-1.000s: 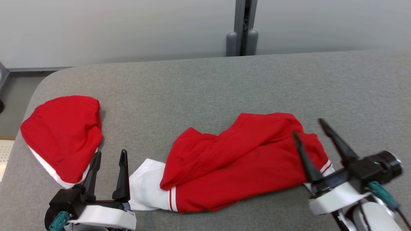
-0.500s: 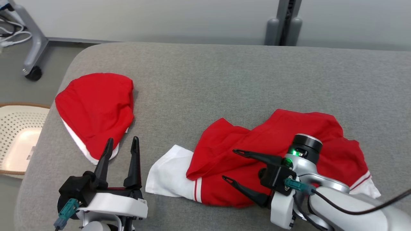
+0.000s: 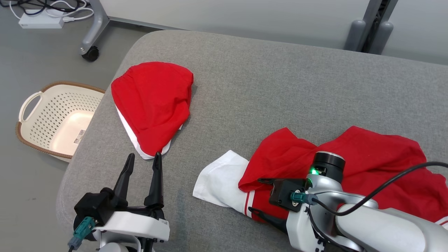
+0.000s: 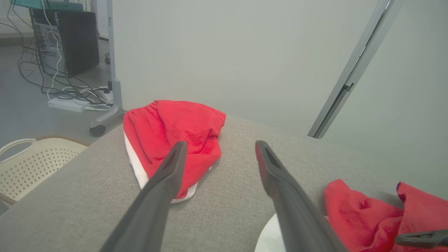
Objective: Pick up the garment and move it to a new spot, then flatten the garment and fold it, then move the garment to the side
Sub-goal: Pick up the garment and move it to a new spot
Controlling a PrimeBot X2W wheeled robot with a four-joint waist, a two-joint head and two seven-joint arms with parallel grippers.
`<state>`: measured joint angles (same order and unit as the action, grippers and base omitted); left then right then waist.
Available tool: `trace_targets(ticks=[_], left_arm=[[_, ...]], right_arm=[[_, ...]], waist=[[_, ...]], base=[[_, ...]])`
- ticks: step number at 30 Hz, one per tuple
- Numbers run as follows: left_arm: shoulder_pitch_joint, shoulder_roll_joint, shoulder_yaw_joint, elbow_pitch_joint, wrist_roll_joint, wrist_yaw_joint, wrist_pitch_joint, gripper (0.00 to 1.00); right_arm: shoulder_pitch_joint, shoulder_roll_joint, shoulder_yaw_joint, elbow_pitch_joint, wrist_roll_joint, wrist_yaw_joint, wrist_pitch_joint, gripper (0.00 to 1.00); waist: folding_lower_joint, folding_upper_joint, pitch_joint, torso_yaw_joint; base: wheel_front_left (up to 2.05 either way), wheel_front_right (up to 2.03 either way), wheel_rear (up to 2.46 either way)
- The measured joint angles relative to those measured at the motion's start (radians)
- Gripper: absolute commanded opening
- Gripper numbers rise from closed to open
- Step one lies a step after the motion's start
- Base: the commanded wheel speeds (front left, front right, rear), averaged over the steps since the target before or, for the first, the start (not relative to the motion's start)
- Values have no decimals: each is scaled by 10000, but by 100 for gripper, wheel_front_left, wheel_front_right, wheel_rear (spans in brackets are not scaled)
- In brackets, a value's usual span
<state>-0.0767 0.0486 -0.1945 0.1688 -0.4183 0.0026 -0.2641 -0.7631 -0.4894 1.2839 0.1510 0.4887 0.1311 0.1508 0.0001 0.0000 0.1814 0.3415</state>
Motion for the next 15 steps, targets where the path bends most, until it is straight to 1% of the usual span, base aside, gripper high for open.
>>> trace_targets(ticks=[2, 5, 15], left_arm=[[0, 2, 12, 33, -15, -2, 0, 100], [1, 0, 6, 44, -31, 0, 0, 100], [17, -2, -134, 25, -61, 75, 0, 100]], right_arm=[[-6, -186, -38, -268, 27, 0, 393, 100], [-76, -316, -35, -280, 21, 0, 474, 100], [-289, -326, -35, 842, -63, 0, 422, 100]], waist=[[-1, 0, -29, 106], [0, 1, -88, 163], [0, 0, -135, 271]], base=[[0, 0, 0], [0, 0, 0], [0, 0, 0]])
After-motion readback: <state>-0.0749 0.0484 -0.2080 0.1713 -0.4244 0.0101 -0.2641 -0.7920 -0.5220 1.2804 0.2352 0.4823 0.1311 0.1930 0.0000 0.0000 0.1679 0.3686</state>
